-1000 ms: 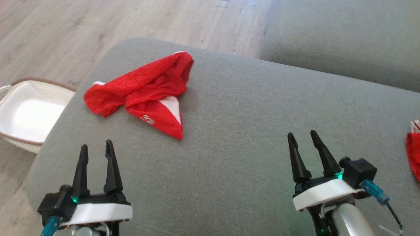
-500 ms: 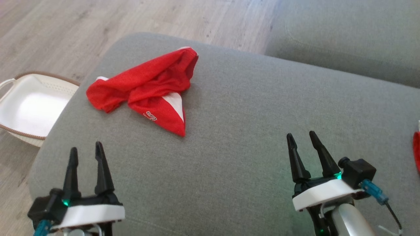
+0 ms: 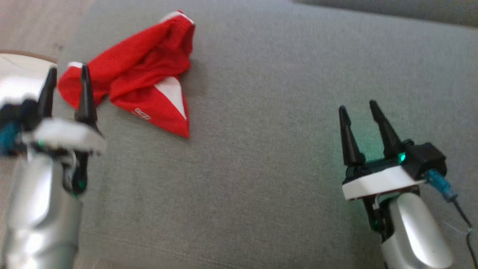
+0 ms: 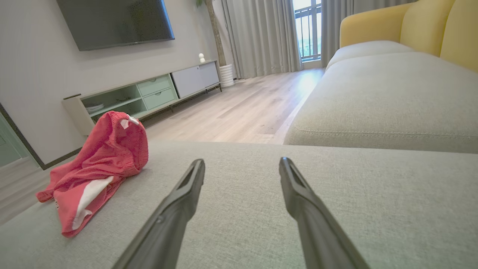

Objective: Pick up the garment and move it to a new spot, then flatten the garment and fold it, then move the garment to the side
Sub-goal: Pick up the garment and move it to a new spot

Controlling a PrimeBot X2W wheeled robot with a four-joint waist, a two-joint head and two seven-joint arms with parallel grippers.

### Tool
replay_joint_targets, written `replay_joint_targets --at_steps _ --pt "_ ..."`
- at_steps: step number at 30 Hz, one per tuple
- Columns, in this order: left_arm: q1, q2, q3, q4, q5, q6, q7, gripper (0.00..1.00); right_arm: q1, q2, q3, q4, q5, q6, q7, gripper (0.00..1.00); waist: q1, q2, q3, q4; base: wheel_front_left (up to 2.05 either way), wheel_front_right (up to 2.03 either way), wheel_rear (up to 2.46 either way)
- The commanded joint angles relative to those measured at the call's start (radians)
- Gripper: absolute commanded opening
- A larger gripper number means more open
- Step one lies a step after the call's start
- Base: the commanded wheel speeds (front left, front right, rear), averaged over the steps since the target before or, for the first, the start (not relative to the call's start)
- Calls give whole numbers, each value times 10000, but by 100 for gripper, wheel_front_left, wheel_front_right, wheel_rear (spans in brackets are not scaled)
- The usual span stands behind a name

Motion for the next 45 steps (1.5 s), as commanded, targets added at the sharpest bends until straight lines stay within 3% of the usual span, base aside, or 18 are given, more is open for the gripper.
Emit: replay_joint_targets --at_steps 1,5,11,21,22,23,24,37,45 --pt "-623 547 -119 48 -283 -50 427 100 -303 -12 171 -444 -106 -7 75 100 -3 0 700 -373 0 0 0" --pt "-2009 1775 -1781 1121 -1450 -55 1742 100 -549 -12 138 -852 -344 -7 307 100 -3 0 1324 -669 0 0 0" --pt "-3733 3126 -3565 2506 -2629 -57 2124 100 -734 -12 70 -1323 -534 -7 499 100 -3 0 2062 -1128 0 0 0" --pt "-4938 3539 -5184 3981 -3737 -58 2743 100 -809 -12 4 -1604 -632 -7 562 100 -3 0 2516 -1435 0 0 0" --pt "-5028 3527 -5277 4155 -3849 -58 2816 86 -814 -12 -4 -1606 -631 -7 560 100 -3 0 2521 -1445 0 0 0" --pt "-5115 3517 -5356 4305 -3927 -58 2808 19 -816 -12 -8 -1601 -631 -7 557 100 -3 0 2515 -1449 0 0 0" --pt "-5196 3513 -5387 4469 -3980 -58 2696 0 -817 -12 -8 -1585 -629 -7 551 100 -3 0 2496 -1459 0 0 0" --pt "-6332 3232 -5109 5486 -3974 -43 -1277 0 -816 -12 221 -818 -96 -7 108 100 -3 0 1231 -1837 0 0 0" --pt "-6488 2573 -4793 4267 -4140 -53 -1882 0 -567 -12 275 -324 426 -7 -151 100 -3 0 244 -2243 0 0 0"
